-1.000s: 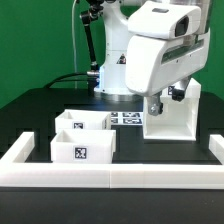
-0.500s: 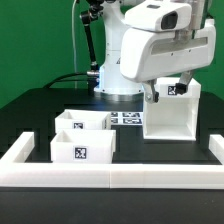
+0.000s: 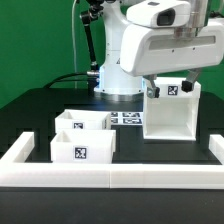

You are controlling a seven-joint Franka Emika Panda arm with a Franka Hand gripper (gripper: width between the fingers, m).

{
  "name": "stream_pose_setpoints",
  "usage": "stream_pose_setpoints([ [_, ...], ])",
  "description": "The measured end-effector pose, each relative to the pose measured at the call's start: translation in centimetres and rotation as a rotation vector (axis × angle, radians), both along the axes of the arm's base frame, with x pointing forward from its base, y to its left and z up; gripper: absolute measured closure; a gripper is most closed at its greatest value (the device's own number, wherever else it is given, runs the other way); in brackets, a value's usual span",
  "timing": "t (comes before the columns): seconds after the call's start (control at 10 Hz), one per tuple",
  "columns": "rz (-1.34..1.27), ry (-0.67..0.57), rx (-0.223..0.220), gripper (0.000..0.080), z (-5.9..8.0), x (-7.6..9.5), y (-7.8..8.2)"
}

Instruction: Assemble drawer

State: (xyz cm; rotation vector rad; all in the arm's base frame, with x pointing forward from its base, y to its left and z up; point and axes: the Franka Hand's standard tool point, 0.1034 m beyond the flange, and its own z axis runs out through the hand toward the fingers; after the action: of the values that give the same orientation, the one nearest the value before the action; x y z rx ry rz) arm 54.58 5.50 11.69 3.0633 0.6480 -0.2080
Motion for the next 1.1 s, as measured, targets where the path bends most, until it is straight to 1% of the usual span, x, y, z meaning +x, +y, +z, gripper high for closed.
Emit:
stream_pose_setpoints([
  [0.1, -0.101, -0.005, -0.014, 0.015, 0.1, -0.4, 0.4],
  [0.2, -0.213, -0.029, -0.024, 0.015, 0.0, -1.8, 1.0],
  [0.3, -0.231, -0.009, -0.016, 0.015, -0.1, -3.5, 1.3],
  [0.4, -0.236, -0.009, -0.017, 0.015, 0.1, -4.2, 1.8],
  [0.5, -0.258, -0.029, -0.016, 0.015, 0.5, -4.9, 2.7],
  [0.6, -0.244, -0.032, -0.018, 0.015, 0.9, -6.5, 3.6],
  [0.7, -0.235, -0.034, -0.017, 0.015, 1.2, -7.4, 3.9],
  [1.1, -0.236, -0.031, -0.017, 0.015, 0.9, -7.2, 3.8],
])
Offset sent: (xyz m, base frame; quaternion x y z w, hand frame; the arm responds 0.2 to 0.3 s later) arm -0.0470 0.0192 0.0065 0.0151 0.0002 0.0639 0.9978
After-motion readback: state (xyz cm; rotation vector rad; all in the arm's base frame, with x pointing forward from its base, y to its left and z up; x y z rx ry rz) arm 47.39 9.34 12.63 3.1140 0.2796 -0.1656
